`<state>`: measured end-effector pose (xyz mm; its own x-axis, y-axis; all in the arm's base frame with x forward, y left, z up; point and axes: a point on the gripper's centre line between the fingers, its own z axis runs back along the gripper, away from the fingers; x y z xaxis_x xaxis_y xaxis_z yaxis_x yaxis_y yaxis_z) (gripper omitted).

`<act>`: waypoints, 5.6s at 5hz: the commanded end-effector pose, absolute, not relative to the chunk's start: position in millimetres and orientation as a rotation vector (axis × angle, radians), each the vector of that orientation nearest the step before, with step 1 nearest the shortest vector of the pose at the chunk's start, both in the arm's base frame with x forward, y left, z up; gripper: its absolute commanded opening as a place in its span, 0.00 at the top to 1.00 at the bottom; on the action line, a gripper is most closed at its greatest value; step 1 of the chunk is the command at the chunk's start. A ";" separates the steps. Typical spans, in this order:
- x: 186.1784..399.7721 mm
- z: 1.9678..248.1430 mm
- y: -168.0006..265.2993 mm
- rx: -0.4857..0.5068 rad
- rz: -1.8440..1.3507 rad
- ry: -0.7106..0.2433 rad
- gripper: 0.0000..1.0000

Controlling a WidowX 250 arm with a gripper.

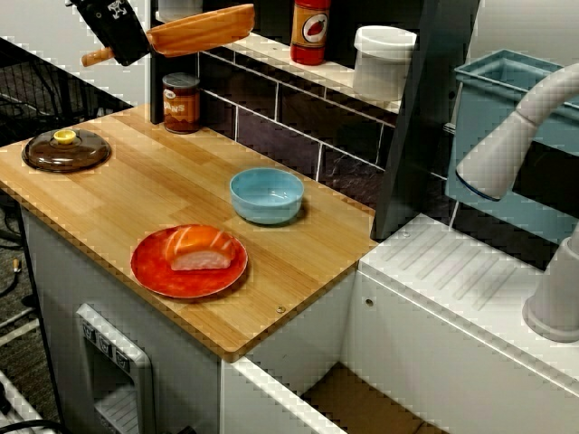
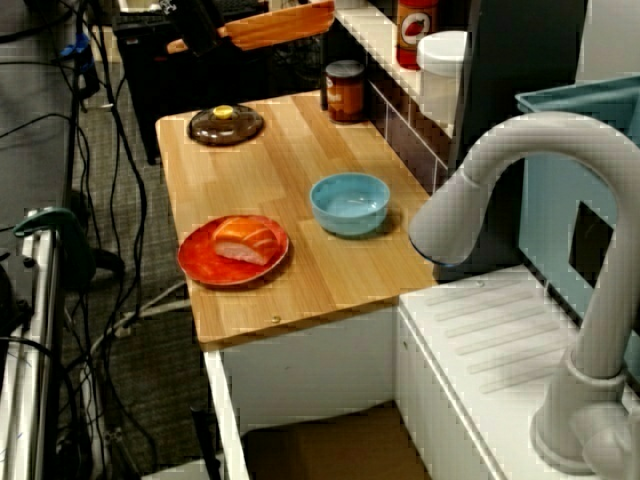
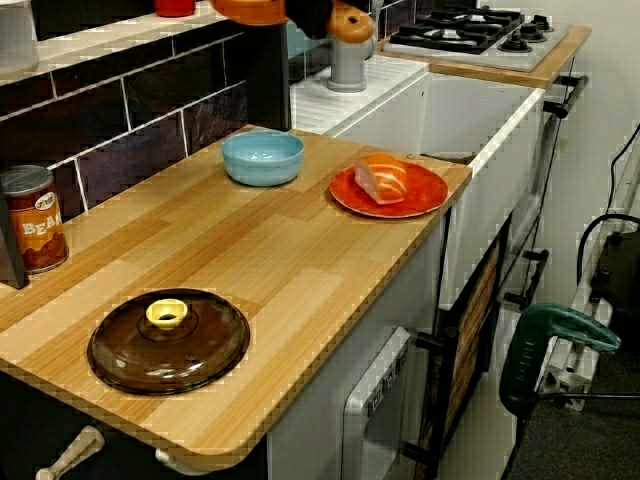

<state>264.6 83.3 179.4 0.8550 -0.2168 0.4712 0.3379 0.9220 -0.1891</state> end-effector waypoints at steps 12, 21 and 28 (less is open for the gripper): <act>261.8 116.6 114.2 0.010 -0.170 -0.438 1.00; 261.5 98.4 104.8 0.033 -0.185 -0.414 1.00; 259.2 54.5 118.2 0.119 -0.156 -0.383 1.00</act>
